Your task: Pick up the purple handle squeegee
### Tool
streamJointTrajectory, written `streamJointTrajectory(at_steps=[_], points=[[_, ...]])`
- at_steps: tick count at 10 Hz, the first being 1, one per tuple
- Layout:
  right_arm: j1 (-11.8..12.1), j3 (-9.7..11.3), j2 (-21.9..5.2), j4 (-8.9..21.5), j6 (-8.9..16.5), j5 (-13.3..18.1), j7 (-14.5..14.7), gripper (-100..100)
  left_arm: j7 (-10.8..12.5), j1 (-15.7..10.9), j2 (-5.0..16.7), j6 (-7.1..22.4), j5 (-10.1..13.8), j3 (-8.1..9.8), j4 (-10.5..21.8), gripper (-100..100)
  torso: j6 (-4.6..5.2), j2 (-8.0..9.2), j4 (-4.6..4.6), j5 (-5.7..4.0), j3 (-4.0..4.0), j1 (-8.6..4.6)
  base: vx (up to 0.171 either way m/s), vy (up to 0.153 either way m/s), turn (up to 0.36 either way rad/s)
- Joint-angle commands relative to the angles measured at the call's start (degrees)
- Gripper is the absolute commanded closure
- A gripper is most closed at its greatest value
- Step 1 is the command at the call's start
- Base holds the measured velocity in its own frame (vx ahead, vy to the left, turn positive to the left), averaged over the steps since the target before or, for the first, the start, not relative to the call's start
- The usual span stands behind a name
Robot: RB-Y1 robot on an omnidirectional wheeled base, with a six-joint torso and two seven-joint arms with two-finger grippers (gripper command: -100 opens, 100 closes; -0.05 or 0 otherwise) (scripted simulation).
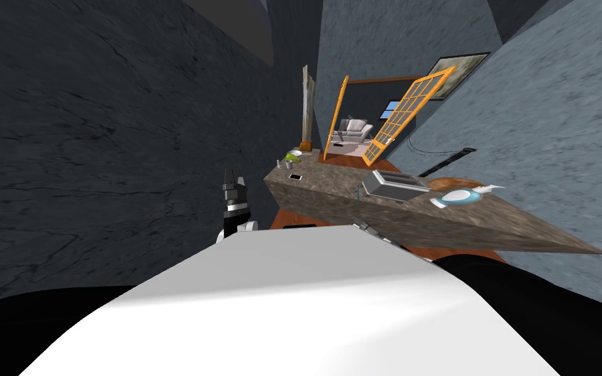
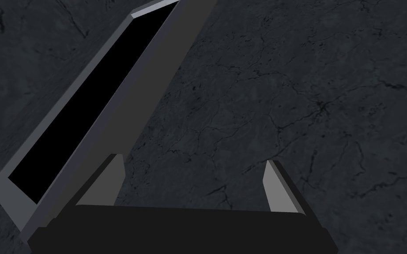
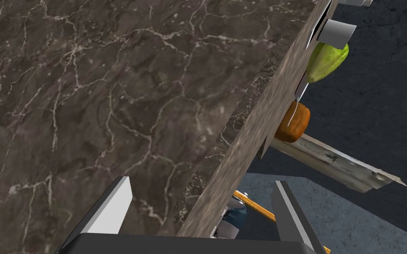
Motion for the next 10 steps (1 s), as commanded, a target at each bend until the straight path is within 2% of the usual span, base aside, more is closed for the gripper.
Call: streamJointTrajectory(at_steps=[1,3,4,6,7,10], points=[[0.2,-0.1,-1.7,1.1,0.0,0.0,-0.6,-100,0.0,0.0,0.0,0.0,0.0,0.00,0.0,0,0.00,0.00,0.00,0.00,0.00,0.00,0.015,0.021,0.039],[2.5,-0.4,-5.6,2.8,1.5,0.6,-1.7,-100,0.0,0.0,0.0,0.0,0.0,0.00,0.0,0,0.00,0.00,0.00,-0.01,0.00,-0.02,0.019,0.036,0.100],[2.5,-0.4,-6.4,2.8,1.5,0.6,-1.7,-100,0.0,0.0,0.0,0.0,0.0,0.00,0.0,0,-0.02,-0.04,-0.01,-0.01,-0.02,0.00,0.026,0.027,0.048],[4.6,-0.7,-10.2,4.4,3.3,1.1,-2.6,-100,0.0,0.0,0.0,0.0,0.0,0.00,0.0,0,-0.01,-0.03,-0.01,-0.01,-0.02,-0.02,0.021,0.035,0.098],[4.6,-0.7,-11.1,4.4,3.3,1.1,-2.6,-100,0.0,0.0,0.0,0.0,0.0,0.00,0.0,0,-0.02,-0.04,-0.01,0.00,-0.03,0.01,0.018,0.025,0.053],[7.3,-0.8,-17.3,6.7,6.2,2.0,-3.5,-100,0.0,0.0,0.0,0.0,0.0,0.00,0.0,0,-0.01,-0.06,-0.01,-0.01,-0.03,-0.06,0.025,0.021,0.124]])
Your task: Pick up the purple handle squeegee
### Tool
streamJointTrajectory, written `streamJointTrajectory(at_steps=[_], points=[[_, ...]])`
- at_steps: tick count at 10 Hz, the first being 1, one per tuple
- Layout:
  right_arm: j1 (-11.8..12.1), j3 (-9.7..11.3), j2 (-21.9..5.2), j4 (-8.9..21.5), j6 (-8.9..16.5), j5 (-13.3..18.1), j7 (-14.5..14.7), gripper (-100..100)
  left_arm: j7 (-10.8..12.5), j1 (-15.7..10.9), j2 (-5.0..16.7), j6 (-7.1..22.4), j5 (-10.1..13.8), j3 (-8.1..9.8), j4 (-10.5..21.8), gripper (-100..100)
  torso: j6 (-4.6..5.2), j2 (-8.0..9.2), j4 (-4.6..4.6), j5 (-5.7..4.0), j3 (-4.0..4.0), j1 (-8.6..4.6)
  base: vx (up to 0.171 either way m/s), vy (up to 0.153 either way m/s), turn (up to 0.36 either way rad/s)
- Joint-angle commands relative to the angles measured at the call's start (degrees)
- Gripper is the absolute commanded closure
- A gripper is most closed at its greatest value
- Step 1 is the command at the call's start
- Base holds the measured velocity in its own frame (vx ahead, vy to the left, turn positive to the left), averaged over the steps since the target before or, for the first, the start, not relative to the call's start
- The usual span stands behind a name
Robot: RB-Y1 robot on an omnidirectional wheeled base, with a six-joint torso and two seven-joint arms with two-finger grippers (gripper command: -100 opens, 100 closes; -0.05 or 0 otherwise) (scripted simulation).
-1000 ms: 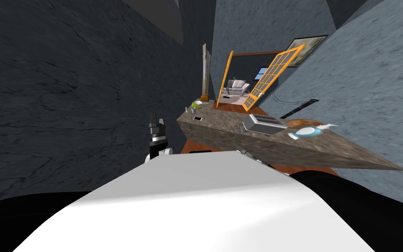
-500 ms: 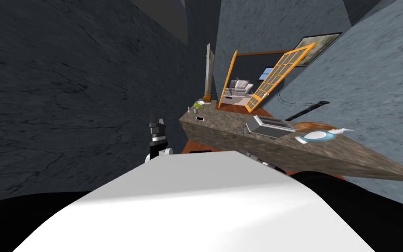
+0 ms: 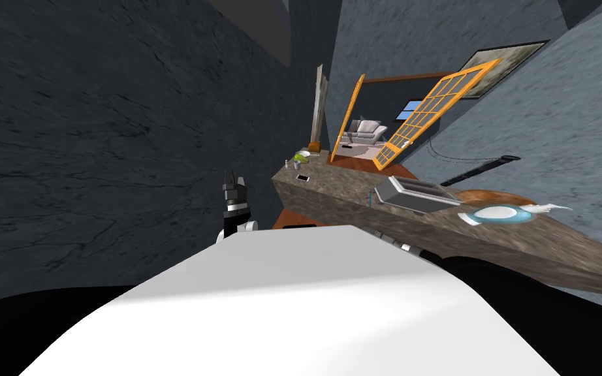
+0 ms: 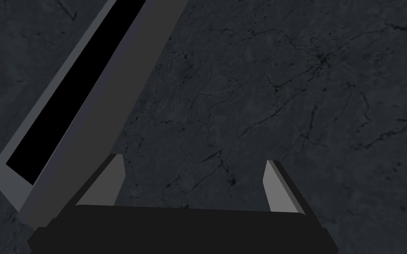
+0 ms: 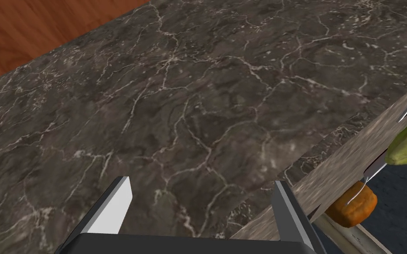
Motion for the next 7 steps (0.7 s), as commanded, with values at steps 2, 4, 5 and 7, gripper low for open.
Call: streamJointTrajectory(at_steps=[2,4,5,7], points=[[1.6,-0.1,-4.0,1.1,1.8,0.5,-0.2,-100,0.0,0.0,0.0,0.0,0.0,0.00,0.0,0,0.02,0.03,0.01,0.00,0.02,-0.03,0.021,0.010,0.081],[2.3,0.0,-6.2,1.7,2.8,0.9,-0.3,-100,0.0,0.0,0.0,0.0,0.0,0.00,0.0,0,-0.01,0.01,0.00,-0.02,0.01,-0.08,0.024,0.001,0.125],[2.9,0.1,-8.3,2.4,3.9,1.2,-0.4,-100,0.0,0.0,0.0,0.0,0.0,0.01,0.0,0,0.03,0.02,0.01,-0.02,0.01,-0.09,0.026,-0.002,0.106],[3.9,0.3,-11.9,3.5,6.1,1.8,-0.5,-100,0.0,0.0,0.0,0.0,0.0,0.00,0.0,0,-0.01,-0.03,0.00,-0.03,-0.02,-0.12,0.037,-0.018,0.176]])
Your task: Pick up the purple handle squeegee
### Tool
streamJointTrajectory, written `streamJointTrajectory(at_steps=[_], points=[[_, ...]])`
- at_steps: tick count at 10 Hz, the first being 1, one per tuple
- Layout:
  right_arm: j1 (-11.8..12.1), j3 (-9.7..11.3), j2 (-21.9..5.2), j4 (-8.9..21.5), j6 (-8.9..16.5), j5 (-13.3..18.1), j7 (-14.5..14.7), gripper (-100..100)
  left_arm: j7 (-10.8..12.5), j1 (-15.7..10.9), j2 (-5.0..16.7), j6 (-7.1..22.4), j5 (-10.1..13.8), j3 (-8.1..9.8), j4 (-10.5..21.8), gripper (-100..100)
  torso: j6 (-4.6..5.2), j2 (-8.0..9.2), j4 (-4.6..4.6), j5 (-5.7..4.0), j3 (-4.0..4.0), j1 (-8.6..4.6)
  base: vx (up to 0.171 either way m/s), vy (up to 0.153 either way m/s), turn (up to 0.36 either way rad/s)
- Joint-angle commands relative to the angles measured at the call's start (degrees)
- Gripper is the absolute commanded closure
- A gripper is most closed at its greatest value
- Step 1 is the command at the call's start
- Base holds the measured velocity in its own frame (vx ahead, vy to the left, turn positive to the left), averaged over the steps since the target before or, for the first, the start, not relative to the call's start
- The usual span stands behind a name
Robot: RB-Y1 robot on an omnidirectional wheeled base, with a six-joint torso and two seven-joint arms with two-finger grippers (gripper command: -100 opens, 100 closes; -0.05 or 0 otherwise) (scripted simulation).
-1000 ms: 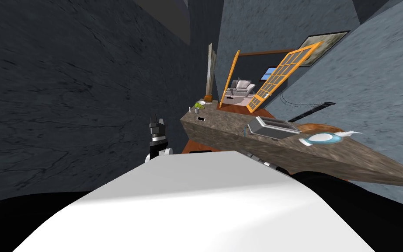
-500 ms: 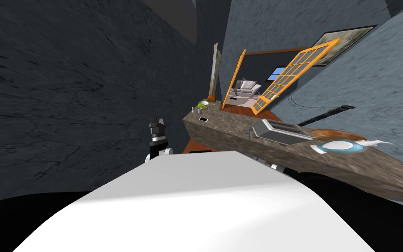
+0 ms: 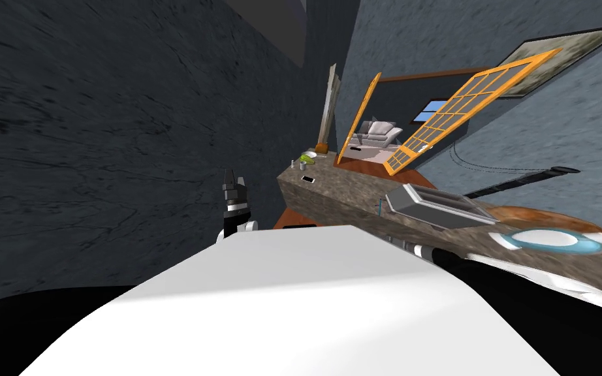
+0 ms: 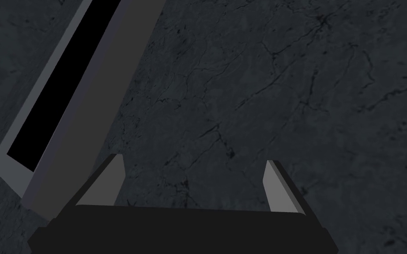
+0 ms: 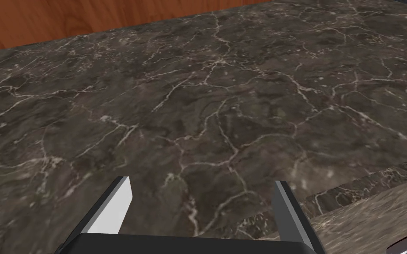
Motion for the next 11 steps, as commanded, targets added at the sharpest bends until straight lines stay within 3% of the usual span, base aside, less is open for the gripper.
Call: streamJointTrajectory(at_steps=[1,6,11], points=[[-0.5,1.1,-2.9,1.3,1.9,0.7,-0.1,-100,0.0,0.0,0.0,0.0,0.0,0.00,0.0,0,0.00,0.00,0.00,0.00,0.00,0.00,0.054,-0.036,0.154],[0.8,1.8,-11.1,3.3,6.8,2.0,0.3,-100,0.0,0.0,0.0,0.0,0.0,0.00,0.0,0,0.00,-0.09,-0.02,-0.04,-0.06,-0.09,0.054,-0.044,0.169],[1.7,2.4,-16.9,4.5,10.6,2.9,0.7,-100,0.0,0.0,0.0,0.0,0.0,0.00,0.0,0,0.02,-0.03,0.00,-0.03,-0.02,-0.05,0.041,-0.047,0.129]])
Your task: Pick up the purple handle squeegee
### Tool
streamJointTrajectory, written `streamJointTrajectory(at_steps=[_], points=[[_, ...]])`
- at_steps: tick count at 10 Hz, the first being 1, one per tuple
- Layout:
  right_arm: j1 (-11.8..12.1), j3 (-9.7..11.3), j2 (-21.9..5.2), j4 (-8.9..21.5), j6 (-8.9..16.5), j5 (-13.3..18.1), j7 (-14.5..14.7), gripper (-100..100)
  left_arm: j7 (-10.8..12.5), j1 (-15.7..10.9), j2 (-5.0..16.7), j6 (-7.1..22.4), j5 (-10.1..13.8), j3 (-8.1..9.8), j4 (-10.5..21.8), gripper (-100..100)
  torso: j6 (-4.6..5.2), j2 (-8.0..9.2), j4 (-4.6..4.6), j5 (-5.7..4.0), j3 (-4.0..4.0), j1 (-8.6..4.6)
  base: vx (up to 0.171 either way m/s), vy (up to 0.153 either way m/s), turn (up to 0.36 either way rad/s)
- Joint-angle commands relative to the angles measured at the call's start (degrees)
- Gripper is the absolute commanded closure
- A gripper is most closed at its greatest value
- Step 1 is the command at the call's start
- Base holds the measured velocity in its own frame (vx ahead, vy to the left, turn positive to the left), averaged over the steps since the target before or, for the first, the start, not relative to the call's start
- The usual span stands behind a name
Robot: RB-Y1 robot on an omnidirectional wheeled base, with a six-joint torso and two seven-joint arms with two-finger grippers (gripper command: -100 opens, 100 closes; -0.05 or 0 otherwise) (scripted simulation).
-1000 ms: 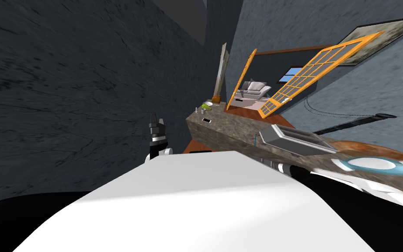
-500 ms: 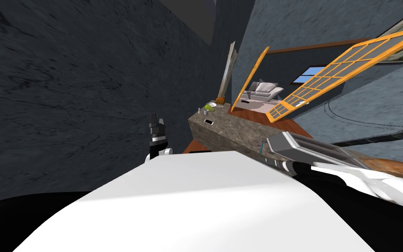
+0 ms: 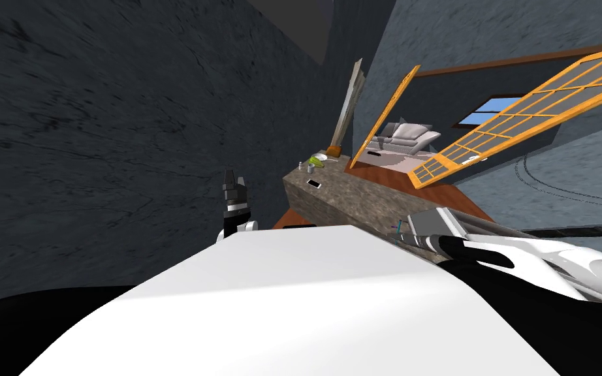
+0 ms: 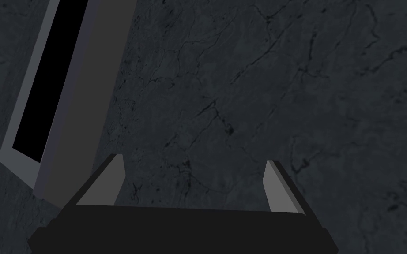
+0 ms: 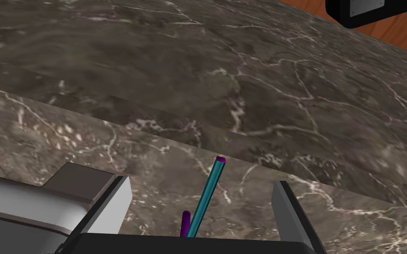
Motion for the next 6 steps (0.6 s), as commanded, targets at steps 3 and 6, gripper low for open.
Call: streamJointTrajectory(at_steps=[3,6], points=[[-0.5,1.4,-3.2,0.8,1.9,0.9,-0.3,-100,0.0,0.0,0.0,0.0,0.0,0.00,0.0,0,-0.01,0.00,-0.01,-0.02,-0.01,-0.06,0.027,-0.047,0.108],[-0.2,1.0,-3.2,0.8,1.9,0.6,0.0,0,0.0,0.0,0.0,0.0,0.0,0.00,0.0,0,0.04,0.19,0.05,0.04,0.11,0.21,0.002,0.003,-0.007]])
